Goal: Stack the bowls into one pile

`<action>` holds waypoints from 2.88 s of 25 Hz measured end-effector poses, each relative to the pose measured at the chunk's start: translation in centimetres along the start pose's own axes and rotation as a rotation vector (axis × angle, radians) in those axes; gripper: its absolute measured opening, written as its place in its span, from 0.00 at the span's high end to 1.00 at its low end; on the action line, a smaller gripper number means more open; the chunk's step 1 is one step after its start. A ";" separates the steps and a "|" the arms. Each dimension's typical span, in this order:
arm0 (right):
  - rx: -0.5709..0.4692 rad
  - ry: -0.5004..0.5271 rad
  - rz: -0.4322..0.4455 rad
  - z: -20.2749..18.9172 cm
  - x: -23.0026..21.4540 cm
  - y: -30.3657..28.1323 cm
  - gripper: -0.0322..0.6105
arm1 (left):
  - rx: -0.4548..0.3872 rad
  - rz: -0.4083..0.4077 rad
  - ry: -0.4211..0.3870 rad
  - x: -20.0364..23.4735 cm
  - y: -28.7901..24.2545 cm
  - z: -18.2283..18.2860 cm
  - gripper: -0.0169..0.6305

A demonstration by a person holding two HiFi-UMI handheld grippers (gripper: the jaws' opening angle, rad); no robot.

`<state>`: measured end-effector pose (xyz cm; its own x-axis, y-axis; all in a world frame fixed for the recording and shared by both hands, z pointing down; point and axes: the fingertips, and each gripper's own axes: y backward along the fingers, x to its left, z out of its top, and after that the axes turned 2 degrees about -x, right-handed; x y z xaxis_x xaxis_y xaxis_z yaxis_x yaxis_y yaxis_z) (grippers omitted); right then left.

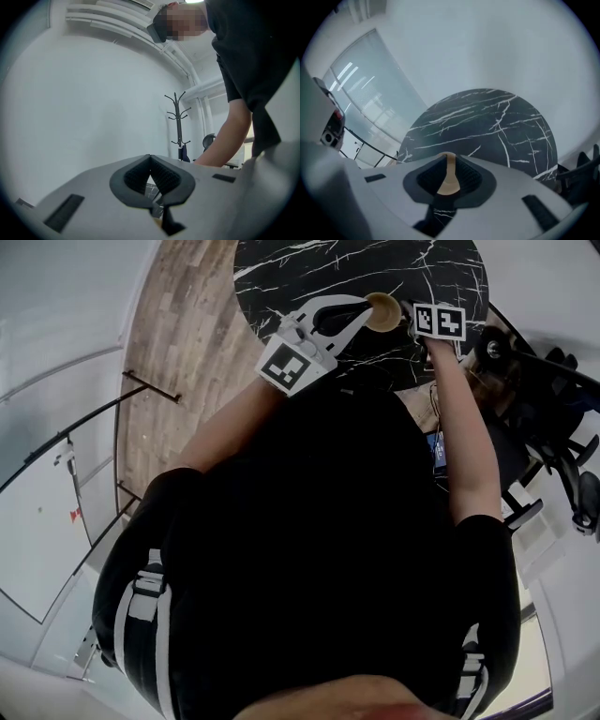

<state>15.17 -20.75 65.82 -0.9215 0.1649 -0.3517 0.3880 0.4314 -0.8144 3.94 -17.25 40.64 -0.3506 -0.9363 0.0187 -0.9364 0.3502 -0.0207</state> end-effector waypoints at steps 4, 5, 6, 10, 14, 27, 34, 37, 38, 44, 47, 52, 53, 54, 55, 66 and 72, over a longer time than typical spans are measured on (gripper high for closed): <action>-0.187 0.102 0.071 2.9 2.1 3.7 0.84 | -0.002 -0.001 -0.003 -0.2 -0.9 0.2 0.97; -0.234 0.125 0.081 3.4 2.6 4.8 0.84 | 0.000 0.001 -0.001 -0.2 -1.1 0.2 0.97; -0.279 0.144 0.091 4.0 3.1 5.9 0.84 | 0.004 0.003 0.001 -0.2 -1.3 0.3 0.97; -0.453 0.207 0.140 6.1 5.8 11.5 0.84 | 0.030 0.015 0.000 0.0 -2.0 0.3 0.97; -0.603 0.308 0.176 7.6 8.9 16.6 0.84 | 0.049 0.021 -0.005 0.2 -2.5 0.5 0.97; -0.877 0.407 0.132 8.4 13.2 25.3 0.93 | 0.027 -0.022 -0.011 -1.1 -3.7 2.1 0.97; -0.898 0.410 0.107 7.1 13.0 24.6 0.95 | 0.010 -0.033 -0.001 -1.7 -3.5 2.3 0.97; -0.899 0.382 0.118 7.1 12.7 24.2 0.95 | 0.012 -0.042 0.003 -2.0 -3.5 2.1 0.97; -0.898 0.383 0.114 7.1 12.6 24.0 0.95 | 0.011 -0.044 0.002 -2.1 -3.5 2.1 0.97; -0.879 0.398 0.093 6.9 12.2 23.2 0.95 | 0.016 -0.047 0.004 -2.1 -3.4 2.1 0.97; -0.878 0.394 0.090 6.9 12.1 23.0 0.95 | 0.016 -0.046 0.004 -1.9 -3.4 2.2 0.97; -0.875 0.385 0.087 7.0 11.9 22.7 0.95 | 0.016 -0.046 0.007 -1.8 -3.4 2.0 0.97; -0.875 0.382 0.085 7.0 11.9 22.7 0.95 | 0.017 -0.046 0.007 -1.8 -3.4 2.0 0.97; -0.874 0.380 0.084 7.0 11.8 22.7 0.95 | 0.016 -0.047 0.008 -1.7 -3.4 2.0 0.97; -0.874 0.377 0.084 7.0 11.8 22.7 0.95 | 0.015 -0.047 0.009 -1.7 -3.4 2.0 0.97; -0.866 0.354 0.076 7.2 11.2 22.6 0.95 | 0.015 -0.045 0.016 -1.6 -3.5 2.1 0.97; -0.867 0.346 0.074 7.1 10.9 22.5 0.95 | 0.011 -0.047 0.014 -1.7 -3.6 2.2 0.97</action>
<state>14.03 -15.54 40.38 -0.9029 0.4133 -0.1182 0.4261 0.8970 -0.1181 7.98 -16.98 38.52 -0.3062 -0.9514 0.0343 -0.9518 0.3053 -0.0302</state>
